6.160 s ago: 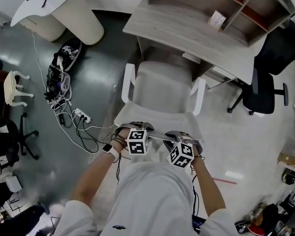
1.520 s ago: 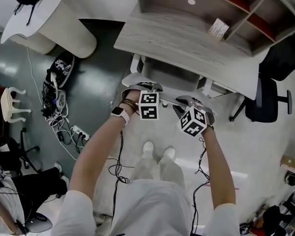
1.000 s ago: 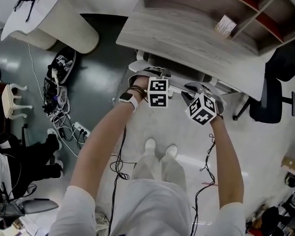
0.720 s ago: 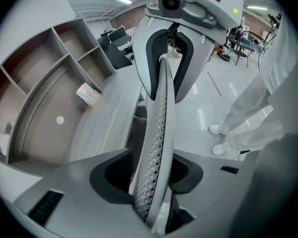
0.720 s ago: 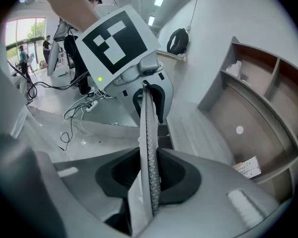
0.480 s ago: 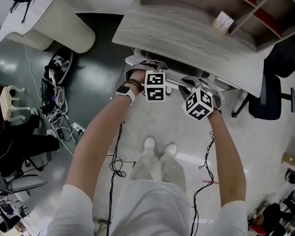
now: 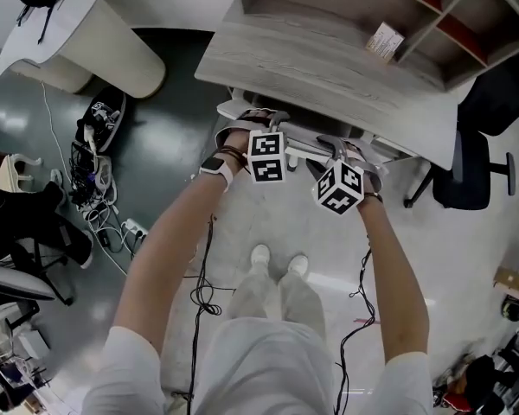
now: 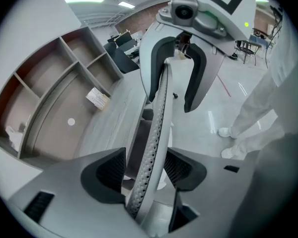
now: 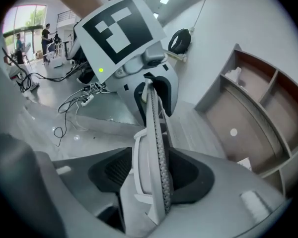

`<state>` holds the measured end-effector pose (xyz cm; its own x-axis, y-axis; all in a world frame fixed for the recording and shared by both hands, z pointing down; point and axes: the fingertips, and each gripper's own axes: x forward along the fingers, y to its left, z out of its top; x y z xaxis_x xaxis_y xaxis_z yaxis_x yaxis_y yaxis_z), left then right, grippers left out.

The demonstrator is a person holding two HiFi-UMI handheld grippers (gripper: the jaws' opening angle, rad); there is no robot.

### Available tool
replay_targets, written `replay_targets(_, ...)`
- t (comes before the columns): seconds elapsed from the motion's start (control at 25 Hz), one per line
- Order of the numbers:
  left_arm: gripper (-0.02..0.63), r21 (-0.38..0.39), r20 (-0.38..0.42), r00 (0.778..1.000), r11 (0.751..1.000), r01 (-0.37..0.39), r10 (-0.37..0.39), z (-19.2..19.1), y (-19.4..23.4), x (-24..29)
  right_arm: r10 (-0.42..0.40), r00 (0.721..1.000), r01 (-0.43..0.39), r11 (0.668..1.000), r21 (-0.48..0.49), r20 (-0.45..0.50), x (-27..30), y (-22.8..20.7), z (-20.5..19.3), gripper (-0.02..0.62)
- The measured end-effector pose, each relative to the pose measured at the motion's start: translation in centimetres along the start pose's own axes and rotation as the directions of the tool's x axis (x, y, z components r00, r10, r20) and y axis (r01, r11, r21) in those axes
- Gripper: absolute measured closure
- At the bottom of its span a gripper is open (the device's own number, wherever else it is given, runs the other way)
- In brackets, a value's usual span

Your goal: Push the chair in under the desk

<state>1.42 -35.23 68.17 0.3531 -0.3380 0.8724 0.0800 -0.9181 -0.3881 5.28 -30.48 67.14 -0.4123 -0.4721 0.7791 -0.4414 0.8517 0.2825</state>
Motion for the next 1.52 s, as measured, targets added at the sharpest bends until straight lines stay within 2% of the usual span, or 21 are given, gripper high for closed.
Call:
replay_targets(0.28,0.376,-0.020,0.024,0.999,0.999,-0.034,0.034,0.5,-0.5,-2.1,-0.030,0.998,0.023,0.992,0.124,0.057,-1.8,-0.8,1.2,0.353)
replay_targets(0.48,0.347,-0.174,0.080,0.994,0.983,-0.066,0.081,1.0,-0.2,-3.7,-0.059,0.996,0.048,0.987,0.151,0.070,-3.1,-0.4,0.7,0.367)
replay_targets(0.6,0.348,-0.224,0.093,0.990,0.971,-0.083,0.106,1.1,-0.2,-4.8,-0.100,0.990,0.081,0.979,0.186,0.096,-4.2,-0.4,0.6,0.387)
replay_targets(0.68,0.353,-0.265,0.101,0.987,0.959,-0.098,0.129,1.3,-0.4,-5.6,-0.142,0.983,0.112,0.967,0.230,0.120,-5.5,-0.8,0.6,0.441)
replay_targets(0.76,0.388,-0.339,0.121,0.979,0.934,-0.115,0.165,1.6,-0.4,-6.6,-0.173,0.975,0.131,0.953,0.272,0.139,-6.6,-1.0,0.7,0.473)
replay_targets(0.88,0.404,-0.438,0.155,0.965,0.891,-0.123,0.210,2.2,-0.7,-8.2,-0.193,0.969,0.140,0.943,0.301,0.155,-8.0,-0.9,0.8,0.529)
replay_targets(1.08,0.479,-0.503,0.171,0.948,0.851,-0.152,0.270,3.5,-1.6,-10.4,-0.227,0.959,0.163,0.933,0.321,0.171,-10.6,-0.3,0.5,0.549)
replay_targets(1.16,0.498,-0.547,0.177,0.938,0.822,-0.158,0.298,4.1,-2.1,-11.5,-0.249,0.954,0.182,0.924,0.335,0.169,-11.8,-0.1,0.2,0.580)
replay_targets(1.28,0.576,-0.605,0.180,0.918,0.775,-0.180,0.354,4.9,-3.2,-13.3,-0.277,0.945,0.198,0.908,0.369,0.175,-13.5,0.8,0.0,0.584)
replay_targets(1.4,0.594,-0.649,0.178,0.904,0.737,-0.188,0.388,5.7,-4.6,-14.9,-0.302,0.929,0.189,0.884,0.428,0.212,-15.5,1.8,0.3,0.584)
replay_targets(1.52,0.598,-0.676,0.202,0.897,0.719,-0.162,0.392,7.1,-6.7,-16.8,-0.328,0.913,0.182,0.860,0.476,0.242,-17.6,3.2,0.7,0.584)
